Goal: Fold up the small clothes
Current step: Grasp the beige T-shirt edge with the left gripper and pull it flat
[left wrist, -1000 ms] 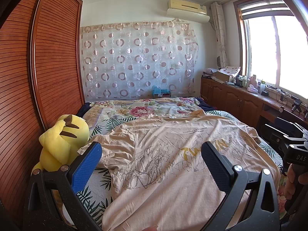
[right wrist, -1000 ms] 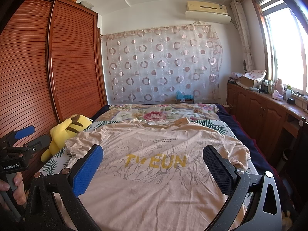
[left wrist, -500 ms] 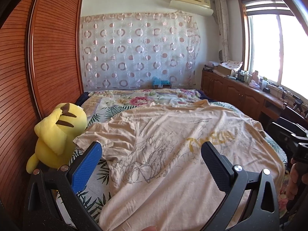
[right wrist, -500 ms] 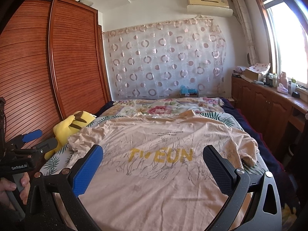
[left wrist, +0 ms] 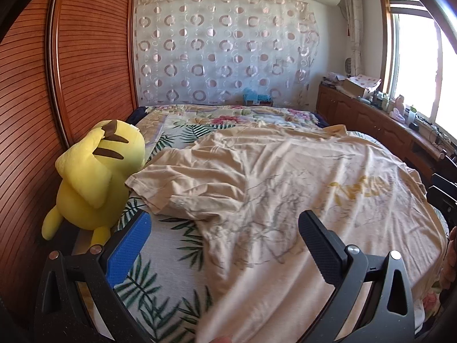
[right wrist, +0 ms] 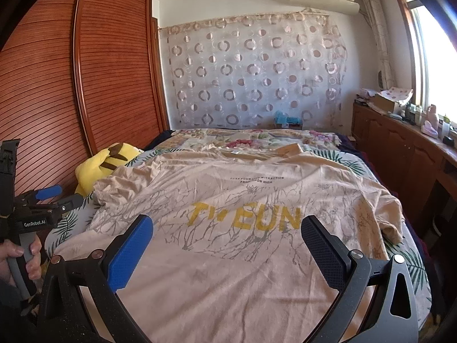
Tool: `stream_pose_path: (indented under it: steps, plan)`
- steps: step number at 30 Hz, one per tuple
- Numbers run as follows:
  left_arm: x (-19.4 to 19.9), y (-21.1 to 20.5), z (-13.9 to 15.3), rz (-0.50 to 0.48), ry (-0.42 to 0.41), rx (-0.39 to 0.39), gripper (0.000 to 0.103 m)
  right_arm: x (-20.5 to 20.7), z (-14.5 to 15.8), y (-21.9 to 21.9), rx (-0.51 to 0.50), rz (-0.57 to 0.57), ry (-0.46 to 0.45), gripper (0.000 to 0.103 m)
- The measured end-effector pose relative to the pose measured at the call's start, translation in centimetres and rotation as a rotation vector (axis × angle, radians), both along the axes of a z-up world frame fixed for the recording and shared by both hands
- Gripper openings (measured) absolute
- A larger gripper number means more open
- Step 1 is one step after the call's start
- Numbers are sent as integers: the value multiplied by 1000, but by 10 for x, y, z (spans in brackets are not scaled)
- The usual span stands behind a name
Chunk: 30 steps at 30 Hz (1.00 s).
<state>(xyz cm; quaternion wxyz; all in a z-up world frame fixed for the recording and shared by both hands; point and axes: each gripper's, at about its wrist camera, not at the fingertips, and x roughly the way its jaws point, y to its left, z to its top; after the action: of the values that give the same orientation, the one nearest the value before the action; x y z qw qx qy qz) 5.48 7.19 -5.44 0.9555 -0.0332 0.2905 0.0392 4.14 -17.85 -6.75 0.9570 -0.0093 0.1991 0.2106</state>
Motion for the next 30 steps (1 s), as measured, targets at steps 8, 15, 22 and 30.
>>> stream_pose_path:
  steps: [8,15,22,30]
  plan:
    - [36,44,-13,12,73,14,103,40,5,19,-57,124,87,101]
    - [68,80,-18,21,131,-24,95,73,11,20,-77,189,144,97]
    - [107,116,-28,43,205,-110,65,112,15,27,-110,235,191,97]
    - [132,140,-55,97,323,-128,57,156,19,44,-150,282,264,97]
